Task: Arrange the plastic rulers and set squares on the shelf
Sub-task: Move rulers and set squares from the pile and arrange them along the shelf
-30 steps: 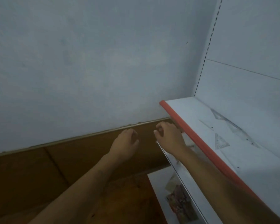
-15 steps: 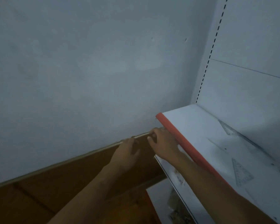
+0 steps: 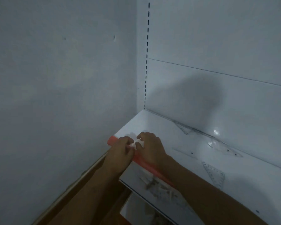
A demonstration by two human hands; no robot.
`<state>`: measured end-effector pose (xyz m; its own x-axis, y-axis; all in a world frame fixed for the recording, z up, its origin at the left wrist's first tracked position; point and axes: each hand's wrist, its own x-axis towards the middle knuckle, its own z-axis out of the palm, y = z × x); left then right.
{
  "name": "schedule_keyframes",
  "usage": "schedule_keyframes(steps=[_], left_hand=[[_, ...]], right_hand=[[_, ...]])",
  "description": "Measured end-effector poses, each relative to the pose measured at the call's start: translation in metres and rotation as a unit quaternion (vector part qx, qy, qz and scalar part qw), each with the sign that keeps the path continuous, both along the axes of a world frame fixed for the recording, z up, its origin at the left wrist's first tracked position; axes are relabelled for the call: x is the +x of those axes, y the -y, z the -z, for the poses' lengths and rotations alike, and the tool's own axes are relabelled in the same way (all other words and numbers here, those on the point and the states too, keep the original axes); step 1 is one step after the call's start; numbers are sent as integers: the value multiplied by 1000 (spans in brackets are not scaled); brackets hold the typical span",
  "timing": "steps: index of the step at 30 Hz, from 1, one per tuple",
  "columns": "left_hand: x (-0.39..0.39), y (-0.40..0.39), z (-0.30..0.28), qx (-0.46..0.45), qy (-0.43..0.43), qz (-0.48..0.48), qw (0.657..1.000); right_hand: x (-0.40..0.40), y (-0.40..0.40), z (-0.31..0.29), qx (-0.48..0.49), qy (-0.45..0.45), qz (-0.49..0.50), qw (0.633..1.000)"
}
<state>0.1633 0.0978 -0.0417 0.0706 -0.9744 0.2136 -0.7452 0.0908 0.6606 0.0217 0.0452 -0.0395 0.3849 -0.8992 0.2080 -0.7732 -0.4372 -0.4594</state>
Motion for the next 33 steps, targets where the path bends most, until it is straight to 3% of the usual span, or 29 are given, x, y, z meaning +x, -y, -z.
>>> schedule_keyframes(steps=[7,13,18,23,33], left_hand=[[-26,69,13,-53,26,167,984],[-91,78,27,-42,53,298,952],[-136,81,30,-5,120,319,940],[-154,87,27,23,217,319,922],[-173,106,21,115,117,333,928]], right_hand=[[-48,6,9,-29,-7,173,985],[-106,-33,15,-58,-40,325,943],[-173,-63,4,44,-96,444,890],[-205,-79,12,149,-97,414,893],[-209,-61,16,159,-8,393,906]])
